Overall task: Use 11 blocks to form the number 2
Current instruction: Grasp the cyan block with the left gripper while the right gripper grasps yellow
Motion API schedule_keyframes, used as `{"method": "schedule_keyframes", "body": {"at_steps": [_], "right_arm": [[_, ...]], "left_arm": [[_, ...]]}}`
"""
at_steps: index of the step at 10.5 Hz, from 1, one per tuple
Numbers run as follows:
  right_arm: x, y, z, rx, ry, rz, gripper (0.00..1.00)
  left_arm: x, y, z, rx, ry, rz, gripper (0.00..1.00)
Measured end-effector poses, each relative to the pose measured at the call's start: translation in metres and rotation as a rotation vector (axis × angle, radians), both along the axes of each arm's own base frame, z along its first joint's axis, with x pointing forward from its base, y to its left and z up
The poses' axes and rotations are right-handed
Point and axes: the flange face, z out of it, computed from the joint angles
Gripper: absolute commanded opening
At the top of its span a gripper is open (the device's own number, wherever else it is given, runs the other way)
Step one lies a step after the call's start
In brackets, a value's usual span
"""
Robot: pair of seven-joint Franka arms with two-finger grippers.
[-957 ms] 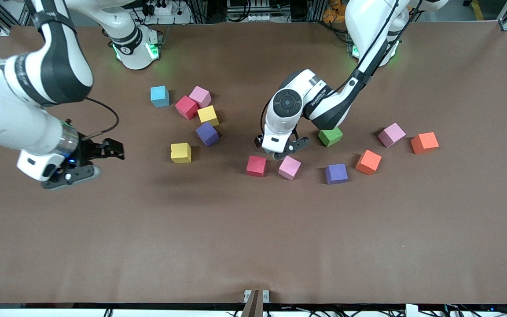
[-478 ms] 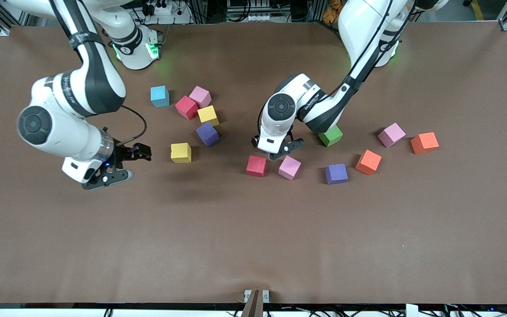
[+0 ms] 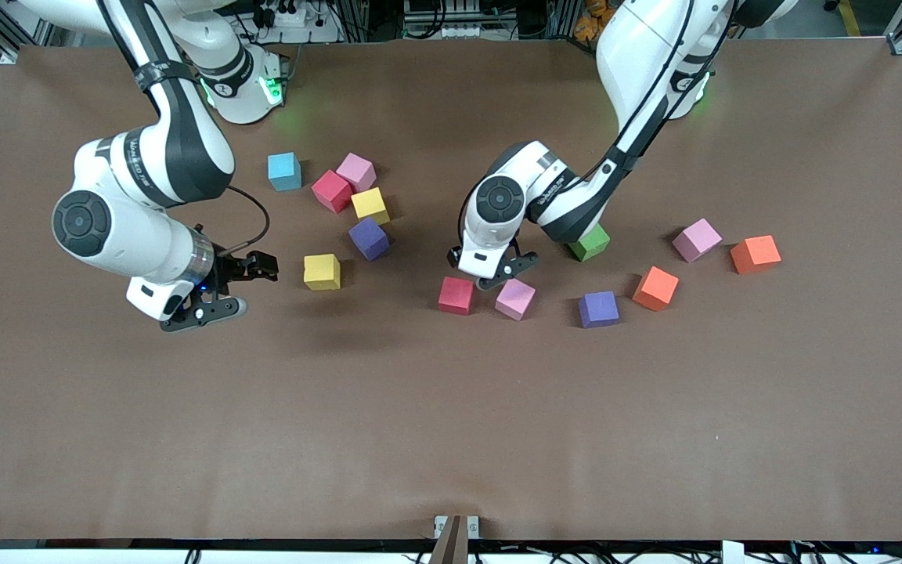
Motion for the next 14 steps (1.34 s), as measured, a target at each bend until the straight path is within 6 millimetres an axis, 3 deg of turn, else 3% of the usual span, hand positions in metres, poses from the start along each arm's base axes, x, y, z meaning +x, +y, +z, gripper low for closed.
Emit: {"method": "schedule_keyframes", "body": {"at_steps": [2, 4, 7, 11, 14], "right_arm": [[0.000, 0.000, -0.001, 0.000, 0.002, 0.000, 1.00], [-0.002, 0.005, -0.001, 0.001, 0.002, 0.008, 1.00], [-0.013, 0.035, -0.010, 0.000, -0.008, 0.056, 1.00], [-0.037, 0.033, -0.040, -0.007, -0.016, 0.053, 1.00], [-0.053, 0.038, -0.052, -0.010, -0.034, 0.043, 1.00]], "left_arm": [[-0.003, -0.002, -0.004, 0.003, 0.005, -0.004, 0.96], [-0.005, -0.004, -0.009, 0.002, 0.006, -0.009, 0.70], [-0.003, -0.002, -0.010, 0.000, 0.003, -0.020, 0.35], [-0.010, -0.007, 0.001, -0.039, -0.011, -0.186, 0.31], [-0.060, -0.044, 0.015, -0.083, 0.010, -0.307, 0.32]]}}
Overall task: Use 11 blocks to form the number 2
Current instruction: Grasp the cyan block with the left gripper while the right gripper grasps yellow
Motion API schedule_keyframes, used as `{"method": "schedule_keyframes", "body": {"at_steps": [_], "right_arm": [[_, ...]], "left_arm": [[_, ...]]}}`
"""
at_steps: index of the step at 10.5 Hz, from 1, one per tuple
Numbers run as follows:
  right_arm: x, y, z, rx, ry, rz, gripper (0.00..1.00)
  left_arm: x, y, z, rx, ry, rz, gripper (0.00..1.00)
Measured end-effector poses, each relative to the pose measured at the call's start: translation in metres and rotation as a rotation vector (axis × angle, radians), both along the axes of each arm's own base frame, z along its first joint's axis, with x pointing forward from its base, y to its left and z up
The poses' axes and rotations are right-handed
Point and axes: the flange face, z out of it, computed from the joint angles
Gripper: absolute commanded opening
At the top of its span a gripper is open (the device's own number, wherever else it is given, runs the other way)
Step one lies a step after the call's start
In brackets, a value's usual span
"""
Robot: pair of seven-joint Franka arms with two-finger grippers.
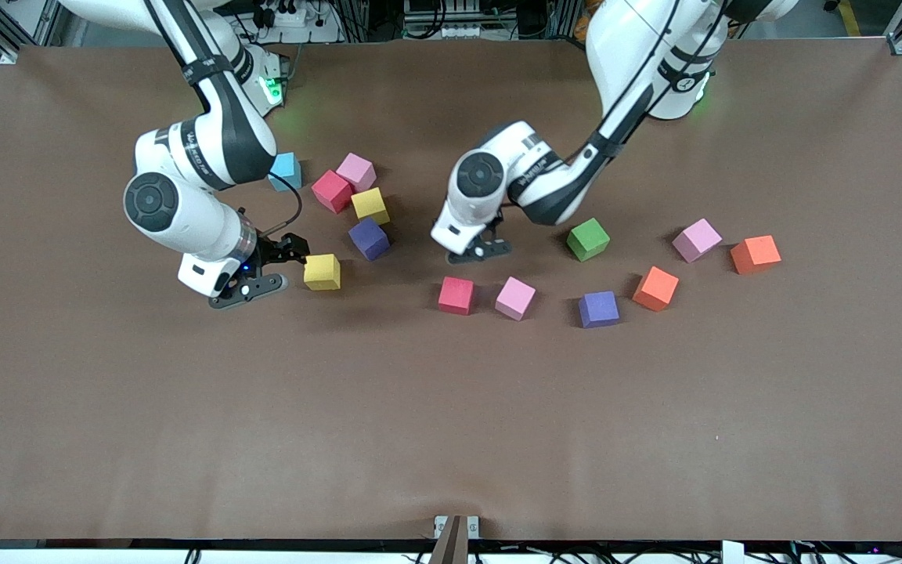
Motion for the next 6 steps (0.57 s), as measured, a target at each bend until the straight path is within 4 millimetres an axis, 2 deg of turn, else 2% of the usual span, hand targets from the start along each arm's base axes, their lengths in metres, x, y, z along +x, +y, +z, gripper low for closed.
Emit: {"method": "schedule_keyframes", "body": {"at_steps": [3, 4, 6], "right_arm": [[-0.037, 0.012, -0.029, -0.015, -0.021, -0.088, 1.00], [-0.045, 0.012, -0.033, -0.022, -0.013, -0.133, 1.00], [-0.052, 0.020, -0.037, -0.022, -0.031, -0.191, 1.00]], "left_arm": [[-0.067, -0.028, -0.003, -0.014, 0.058, -0.127, 0.32], [-0.088, -0.030, -0.007, -0.005, 0.078, -0.157, 0.33], [-0.112, -0.021, -0.012, 0.024, 0.093, -0.191, 0.33]]}}
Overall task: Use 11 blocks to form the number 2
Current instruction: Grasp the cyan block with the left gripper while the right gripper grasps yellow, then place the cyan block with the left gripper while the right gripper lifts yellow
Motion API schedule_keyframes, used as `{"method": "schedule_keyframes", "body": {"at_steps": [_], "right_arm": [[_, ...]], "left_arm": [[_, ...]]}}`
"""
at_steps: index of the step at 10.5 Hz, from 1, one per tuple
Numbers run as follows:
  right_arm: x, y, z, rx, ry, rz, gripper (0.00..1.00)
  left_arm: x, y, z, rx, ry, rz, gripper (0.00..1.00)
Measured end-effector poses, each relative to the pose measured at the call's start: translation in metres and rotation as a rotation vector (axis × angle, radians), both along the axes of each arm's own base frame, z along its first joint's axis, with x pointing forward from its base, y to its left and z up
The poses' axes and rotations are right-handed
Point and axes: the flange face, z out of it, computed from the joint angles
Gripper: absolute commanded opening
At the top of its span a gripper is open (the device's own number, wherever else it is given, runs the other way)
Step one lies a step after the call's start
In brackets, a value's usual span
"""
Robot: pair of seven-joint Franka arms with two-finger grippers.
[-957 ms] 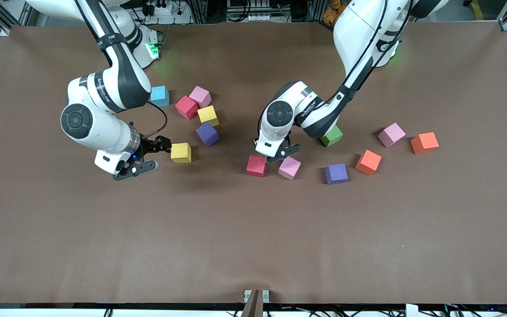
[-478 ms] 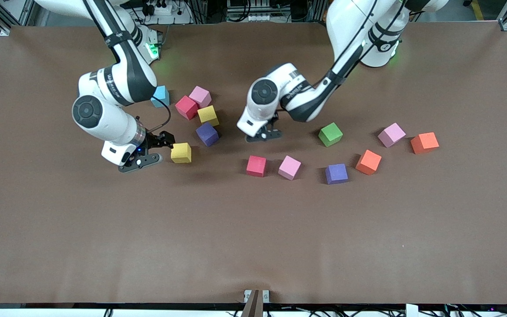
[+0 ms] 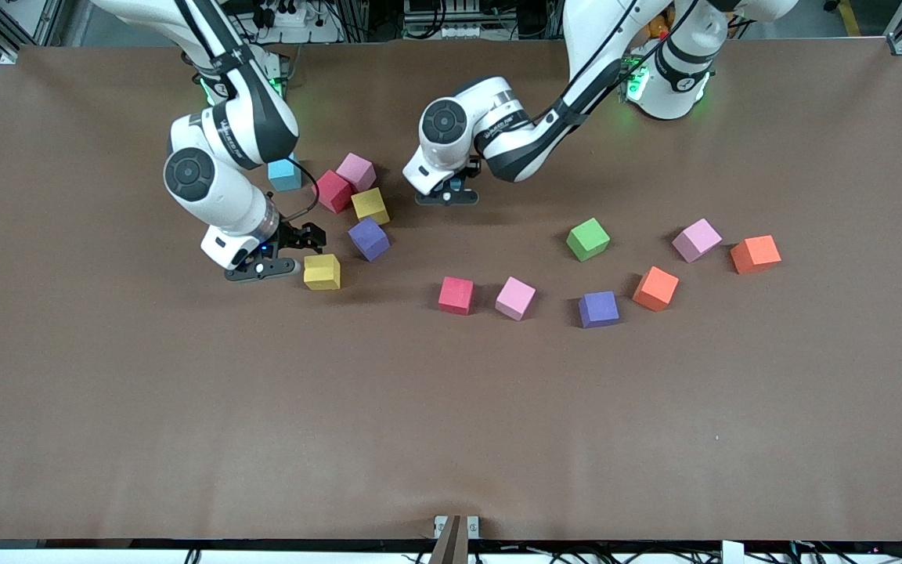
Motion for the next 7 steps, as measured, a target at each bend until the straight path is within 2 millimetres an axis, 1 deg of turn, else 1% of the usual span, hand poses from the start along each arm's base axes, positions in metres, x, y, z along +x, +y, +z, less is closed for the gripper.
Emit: {"method": "schedule_keyframes", "body": {"at_steps": [2, 3, 5, 7], "right_arm": [[-0.002, -0.001, -0.010, 0.004, -0.037, -0.021, 1.00], [-0.002, -0.002, -0.018, 0.002, -0.050, -0.020, 1.00], [-0.005, -0.003, -0.035, -0.005, -0.068, -0.016, 1.00], [-0.013, -0.004, -0.059, -0.013, -0.072, -0.014, 1.00]], "left_arm": [[-0.011, 0.013, -0.004, 0.028, 0.001, -0.014, 0.33], [-0.013, 0.016, -0.005, 0.034, 0.002, -0.016, 0.33], [-0.015, 0.017, -0.007, 0.037, 0.004, -0.020, 0.35], [-0.019, 0.017, -0.008, 0.039, 0.006, -0.026, 0.36]]}}
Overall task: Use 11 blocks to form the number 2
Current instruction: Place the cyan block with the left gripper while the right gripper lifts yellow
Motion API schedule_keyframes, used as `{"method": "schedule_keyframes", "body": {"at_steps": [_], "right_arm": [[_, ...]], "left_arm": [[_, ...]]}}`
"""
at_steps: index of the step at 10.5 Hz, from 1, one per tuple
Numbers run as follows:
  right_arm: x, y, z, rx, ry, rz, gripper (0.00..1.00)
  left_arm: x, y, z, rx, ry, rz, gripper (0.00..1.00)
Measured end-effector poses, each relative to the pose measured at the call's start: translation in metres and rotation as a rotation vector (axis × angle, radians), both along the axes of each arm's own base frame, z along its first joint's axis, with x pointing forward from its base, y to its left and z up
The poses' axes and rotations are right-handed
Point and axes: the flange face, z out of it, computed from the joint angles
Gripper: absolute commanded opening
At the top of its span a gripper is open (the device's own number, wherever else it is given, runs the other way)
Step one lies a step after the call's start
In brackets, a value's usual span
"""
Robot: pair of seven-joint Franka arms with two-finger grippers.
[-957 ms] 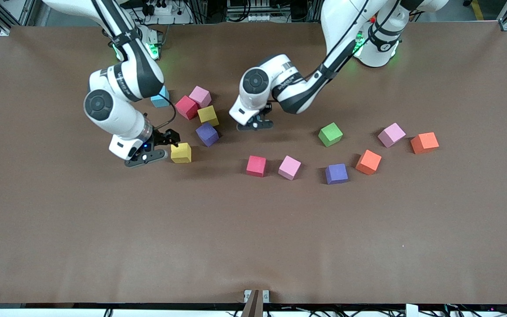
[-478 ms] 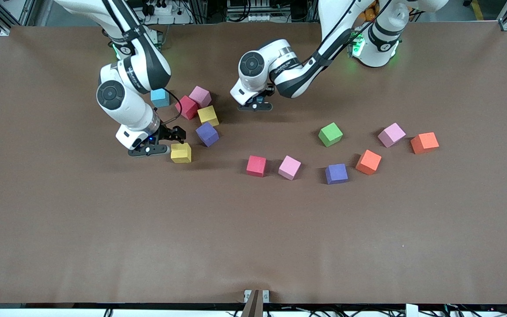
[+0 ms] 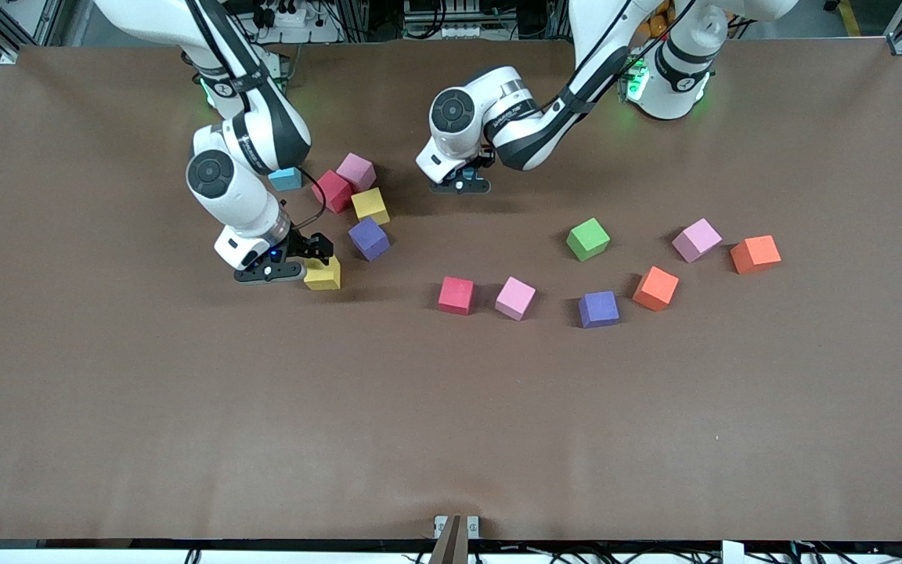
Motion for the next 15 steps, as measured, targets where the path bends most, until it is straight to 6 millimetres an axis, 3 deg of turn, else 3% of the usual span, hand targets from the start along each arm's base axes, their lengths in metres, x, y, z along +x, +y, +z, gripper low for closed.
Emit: {"method": "schedule_keyframes", "body": {"at_steps": [5, 7, 9, 10, 11, 12, 14, 15], "right_arm": [[0.000, 0.006, -0.015, 0.004, -0.033, 0.007, 1.00], [0.000, 0.008, -0.021, 0.005, -0.044, 0.010, 1.00], [-0.001, 0.008, -0.029, 0.002, -0.040, 0.005, 1.00], [-0.001, 0.009, -0.030, 0.001, -0.038, -0.003, 1.00], [-0.002, 0.011, -0.030, 0.003, -0.036, -0.008, 1.00], [-0.004, 0.015, -0.032, 0.004, -0.032, -0.014, 0.94], [-0.009, 0.023, -0.038, 0.007, -0.026, -0.021, 0.89], [-0.010, 0.025, -0.038, 0.008, -0.025, -0.022, 0.82]], "left_arm": [[0.006, -0.006, 0.003, -0.035, -0.040, -0.032, 0.36], [0.011, -0.009, 0.000, -0.040, -0.041, -0.032, 0.41], [0.012, -0.010, -0.005, -0.037, -0.032, -0.029, 0.59], [0.012, -0.010, -0.006, -0.037, -0.031, -0.029, 0.62], [0.012, -0.010, -0.006, -0.036, -0.031, -0.029, 0.71], [0.011, -0.010, -0.006, -0.034, -0.031, -0.022, 1.00], [0.012, -0.011, -0.005, -0.023, -0.034, 0.023, 1.00], [0.014, -0.012, 0.000, -0.012, -0.039, 0.061, 1.00]]}}
